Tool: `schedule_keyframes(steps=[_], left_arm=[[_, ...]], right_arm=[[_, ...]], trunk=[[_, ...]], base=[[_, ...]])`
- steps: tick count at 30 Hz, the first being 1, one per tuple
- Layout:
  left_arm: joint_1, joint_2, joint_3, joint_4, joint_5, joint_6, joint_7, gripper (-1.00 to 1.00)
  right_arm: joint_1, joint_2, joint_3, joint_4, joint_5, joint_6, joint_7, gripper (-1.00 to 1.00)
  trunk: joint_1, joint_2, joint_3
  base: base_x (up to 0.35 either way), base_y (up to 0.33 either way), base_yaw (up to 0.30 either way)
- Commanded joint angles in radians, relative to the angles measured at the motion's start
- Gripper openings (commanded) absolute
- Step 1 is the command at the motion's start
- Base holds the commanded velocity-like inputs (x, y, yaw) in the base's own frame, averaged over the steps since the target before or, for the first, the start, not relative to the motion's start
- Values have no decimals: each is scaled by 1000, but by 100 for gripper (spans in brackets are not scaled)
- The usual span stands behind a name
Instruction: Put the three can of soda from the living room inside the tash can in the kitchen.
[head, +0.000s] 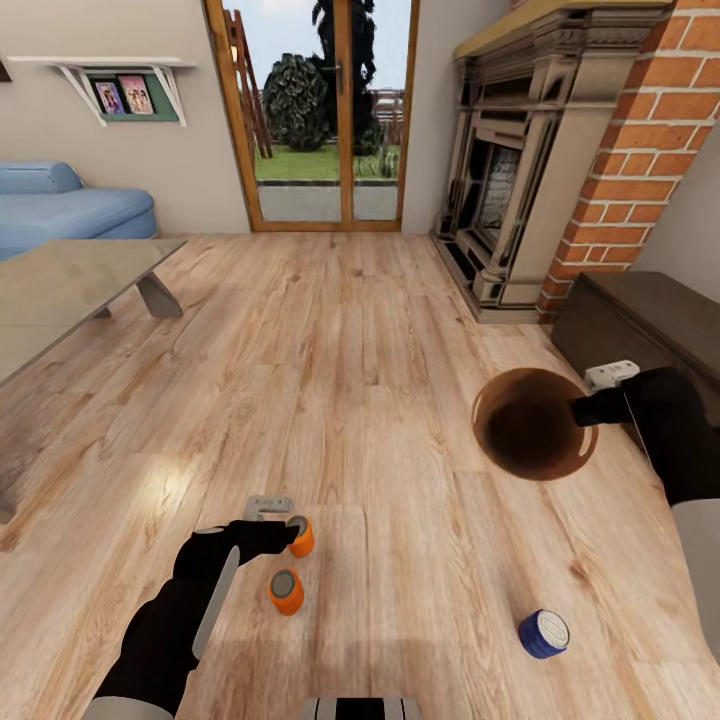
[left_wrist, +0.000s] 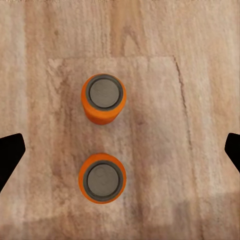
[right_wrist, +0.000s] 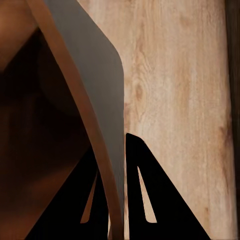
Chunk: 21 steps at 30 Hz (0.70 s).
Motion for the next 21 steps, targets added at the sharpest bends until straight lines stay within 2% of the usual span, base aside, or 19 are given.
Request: schedule_keyframes(steps=[1, 14, 21], left_arm=[[0, 0, 0, 0, 0, 0, 0, 100], [0, 0, 0, 2, 0, 0, 0, 100], [0, 0, 0, 1, -1, 0, -1, 100]], right_arm=[[-6, 2, 0, -7, -12, 5, 6, -100], [-25, 5, 1, -19, 4, 5, 7, -100], [-26, 4, 1, -18, 4, 5, 7, -100]], trunk=[[0, 0, 0], [0, 0, 0], [0, 0, 0]], base=[[0, 0, 0], [1, 2, 0], [77, 163, 0]])
